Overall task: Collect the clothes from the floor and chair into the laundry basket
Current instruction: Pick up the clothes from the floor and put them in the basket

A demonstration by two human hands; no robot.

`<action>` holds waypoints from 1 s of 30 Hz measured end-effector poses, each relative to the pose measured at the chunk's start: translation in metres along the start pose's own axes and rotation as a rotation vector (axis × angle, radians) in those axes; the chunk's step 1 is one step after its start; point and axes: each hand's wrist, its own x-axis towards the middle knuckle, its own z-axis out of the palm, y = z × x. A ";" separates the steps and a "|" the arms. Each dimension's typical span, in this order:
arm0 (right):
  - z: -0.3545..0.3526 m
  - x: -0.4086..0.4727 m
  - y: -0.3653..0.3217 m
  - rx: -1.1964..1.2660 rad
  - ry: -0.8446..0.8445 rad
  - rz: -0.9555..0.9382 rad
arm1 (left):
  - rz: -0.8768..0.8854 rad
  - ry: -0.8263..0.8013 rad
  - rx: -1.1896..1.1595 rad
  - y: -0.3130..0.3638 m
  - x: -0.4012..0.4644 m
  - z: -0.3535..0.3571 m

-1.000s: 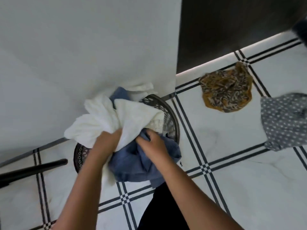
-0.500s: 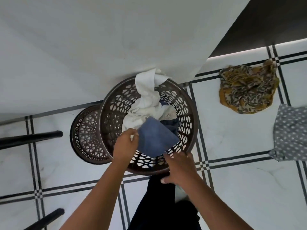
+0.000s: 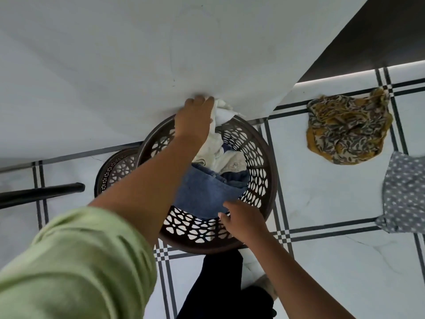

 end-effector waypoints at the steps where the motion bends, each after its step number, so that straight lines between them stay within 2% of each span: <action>1: 0.002 0.001 0.002 0.039 0.005 0.016 | 0.019 -0.037 0.090 0.005 0.008 -0.001; 3: 0.008 0.000 0.005 0.107 0.021 0.034 | 0.066 -0.074 0.211 0.010 0.015 -0.001; 5: 0.014 -0.003 0.008 0.172 0.040 0.034 | 0.109 -0.051 0.233 0.009 0.016 0.000; 7: 0.016 -0.006 0.013 0.225 0.070 0.020 | 0.183 0.025 0.159 0.007 0.010 0.002; 9: 0.016 -0.012 0.017 0.281 0.099 0.022 | 0.266 0.006 0.069 0.010 -0.012 0.012; 10: 0.016 -0.014 0.019 0.319 0.114 0.025 | 0.267 -0.050 0.047 0.012 -0.032 0.020; 12: 0.013 -0.018 0.021 0.417 0.147 0.041 | 0.150 -0.277 0.056 0.012 -0.077 0.046; 15: 0.004 -0.022 0.029 0.552 0.191 0.075 | -0.151 -0.684 -0.106 0.006 -0.145 0.093; 16: -0.001 -0.024 0.032 0.592 0.208 0.100 | -0.260 -0.738 -0.217 0.008 -0.164 0.101; 17: -0.007 -0.029 0.041 0.648 0.238 0.138 | -0.341 -0.718 -0.315 0.016 -0.179 0.104; 19: -0.011 -0.040 0.063 0.770 0.289 0.230 | -0.419 -0.535 -0.442 0.040 -0.201 0.098; 21: -0.013 -0.053 0.090 0.904 0.363 0.312 | -0.366 -0.297 -0.531 0.076 -0.213 0.079; 23: -0.016 -0.073 0.134 1.042 0.452 0.415 | -0.210 -0.166 -0.568 0.128 -0.209 0.057; 25: -0.021 -0.093 0.179 1.145 0.481 0.525 | -0.086 -0.179 -0.603 0.181 -0.193 0.039; 28: -0.034 -0.131 0.255 1.211 0.565 0.689 | 0.042 -0.346 -0.627 0.263 -0.158 0.030; 30: -0.044 -0.153 0.304 1.221 0.557 0.768 | 0.030 -0.406 -0.608 0.310 -0.136 0.028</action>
